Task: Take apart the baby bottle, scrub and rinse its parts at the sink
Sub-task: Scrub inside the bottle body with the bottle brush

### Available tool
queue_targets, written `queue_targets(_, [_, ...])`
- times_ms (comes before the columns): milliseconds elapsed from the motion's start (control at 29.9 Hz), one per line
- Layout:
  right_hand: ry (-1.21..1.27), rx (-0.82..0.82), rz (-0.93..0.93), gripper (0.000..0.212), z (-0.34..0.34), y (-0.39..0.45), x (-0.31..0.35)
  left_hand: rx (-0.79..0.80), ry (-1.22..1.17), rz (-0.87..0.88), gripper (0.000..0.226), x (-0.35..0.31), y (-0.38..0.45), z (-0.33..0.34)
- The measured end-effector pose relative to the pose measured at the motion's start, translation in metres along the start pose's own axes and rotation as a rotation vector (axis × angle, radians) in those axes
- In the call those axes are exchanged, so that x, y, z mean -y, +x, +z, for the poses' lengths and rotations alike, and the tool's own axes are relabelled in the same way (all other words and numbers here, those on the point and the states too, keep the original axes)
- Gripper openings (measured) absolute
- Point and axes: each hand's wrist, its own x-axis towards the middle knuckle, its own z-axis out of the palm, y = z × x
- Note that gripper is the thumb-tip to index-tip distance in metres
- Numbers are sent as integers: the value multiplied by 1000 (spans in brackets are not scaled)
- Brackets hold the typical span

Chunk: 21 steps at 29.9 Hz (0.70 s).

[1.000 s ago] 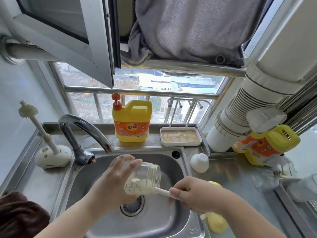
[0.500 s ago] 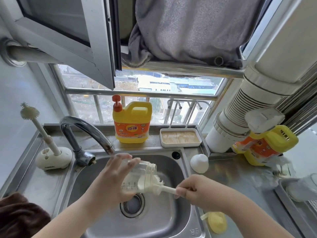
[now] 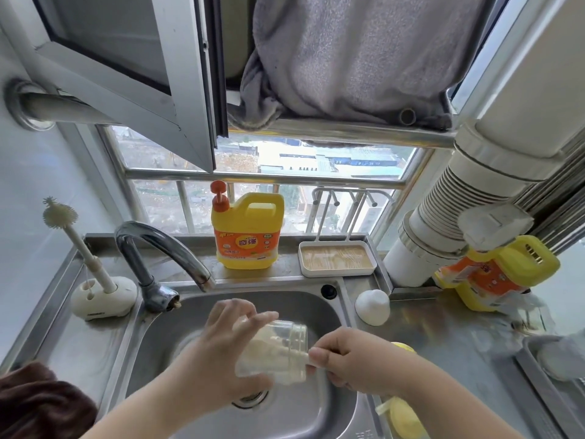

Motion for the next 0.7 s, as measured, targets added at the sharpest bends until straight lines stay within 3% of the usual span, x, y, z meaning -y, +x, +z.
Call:
queue_targets(67, [-60, 28, -14, 27, 5, 0, 6, 204, 125, -77, 93, -1, 11, -9])
queue_targets(134, [-95, 34, -22, 26, 7, -2, 11, 355, 165, -130, 95, -2, 17, -11])
queue_targets(234, [-354, -99, -46, 25, 4, 2, 0, 282, 24, -134, 91, 1, 17, -10])
queue_targets(334, [-765, -544, -136, 17, 1, 12, -15, 182, -94, -155, 97, 3, 17, -9])
queue_targets(401, [-885, -696, -178, 16, 3, 12, -13, 103, -122, -150, 97, 3, 18, -9])
queue_targets(468, [-809, -615, -180, 23, 9, 14, -11, 26, -40, -59, 91, 7, 20, -7])
queue_targets(568, [-374, -138, -60, 28, 6, 9, -6, 3, 41, 56, 83, 9, 18, -2])
queue_targets(702, [18, 99, 27, 33, -4, -1, 2, 9, 31, 78, 80, 7, 17, 2])
